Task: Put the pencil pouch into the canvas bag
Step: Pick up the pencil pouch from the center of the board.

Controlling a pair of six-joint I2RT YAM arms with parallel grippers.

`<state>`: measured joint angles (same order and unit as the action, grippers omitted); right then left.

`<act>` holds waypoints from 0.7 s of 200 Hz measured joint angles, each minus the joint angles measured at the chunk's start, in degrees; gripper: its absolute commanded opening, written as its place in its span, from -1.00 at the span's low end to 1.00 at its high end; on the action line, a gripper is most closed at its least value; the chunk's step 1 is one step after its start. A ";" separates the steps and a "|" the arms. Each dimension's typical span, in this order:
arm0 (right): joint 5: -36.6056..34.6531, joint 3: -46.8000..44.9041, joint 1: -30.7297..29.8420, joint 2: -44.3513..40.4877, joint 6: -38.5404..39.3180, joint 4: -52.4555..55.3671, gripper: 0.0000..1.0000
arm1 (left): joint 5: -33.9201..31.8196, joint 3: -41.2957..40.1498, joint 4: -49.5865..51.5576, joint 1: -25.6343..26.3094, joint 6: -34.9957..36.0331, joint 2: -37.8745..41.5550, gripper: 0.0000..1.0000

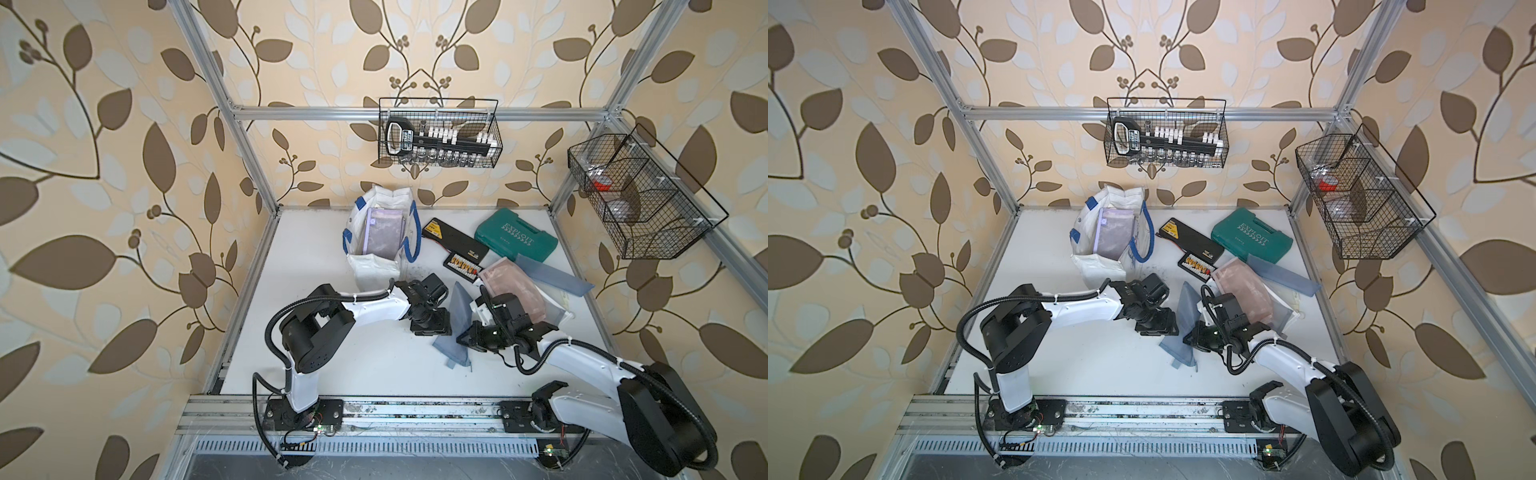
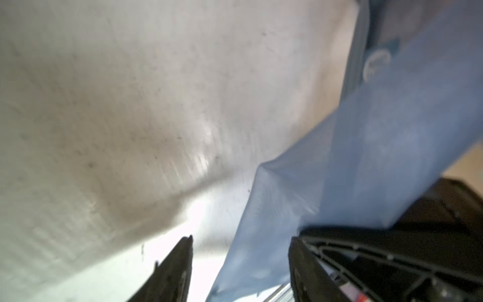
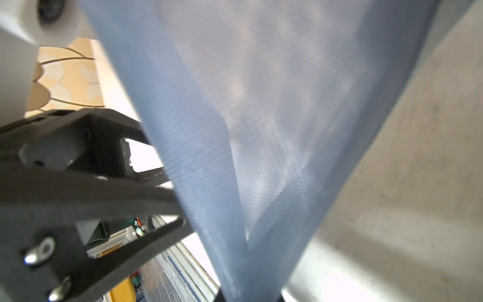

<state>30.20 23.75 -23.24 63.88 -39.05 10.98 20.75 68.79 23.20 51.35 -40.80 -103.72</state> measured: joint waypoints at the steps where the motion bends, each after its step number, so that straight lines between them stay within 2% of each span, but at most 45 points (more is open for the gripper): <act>1: 0.00 0.09 0.00 -0.15 0.09 0.09 -1.00 | 0.04 0.00 0.11 0.00 0.22 0.20 0.58; 19: 0.96 2.73 0.00 -3.87 1.64 1.40 -1.00 | -0.02 -0.04 1.51 -0.07 2.91 5.99 0.68; 58: 7.10 7.43 -0.02 -7.54 4.66 2.21 -1.00 | 3.06 -0.09 2.10 -3.91 5.16 18.03 0.63; 83: 11.47 9.90 -0.02 -8.11 6.40 2.73 -1.00 | 6.12 0.11 1.86 -7.89 5.73 20.44 0.62; 103: 14.95 11.69 -0.02 -8.22 7.17 2.10 -1.00 | 7.67 0.59 2.19 -8.96 5.99 20.20 0.57; 116: 17.03 13.00 -0.02 -8.13 7.50 1.81 -1.00 | 8.87 0.68 1.88 -8.96 5.92 20.20 0.46; 140: 19.28 15.32 0.00 -7.17 8.04 1.33 -1.00 | 11.04 0.68 -0.07 -8.90 5.51 20.22 -0.05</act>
<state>49.47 39.07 -23.24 56.71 -31.00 12.32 31.79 69.47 23.14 42.46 -35.29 -83.50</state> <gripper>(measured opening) 0.048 0.575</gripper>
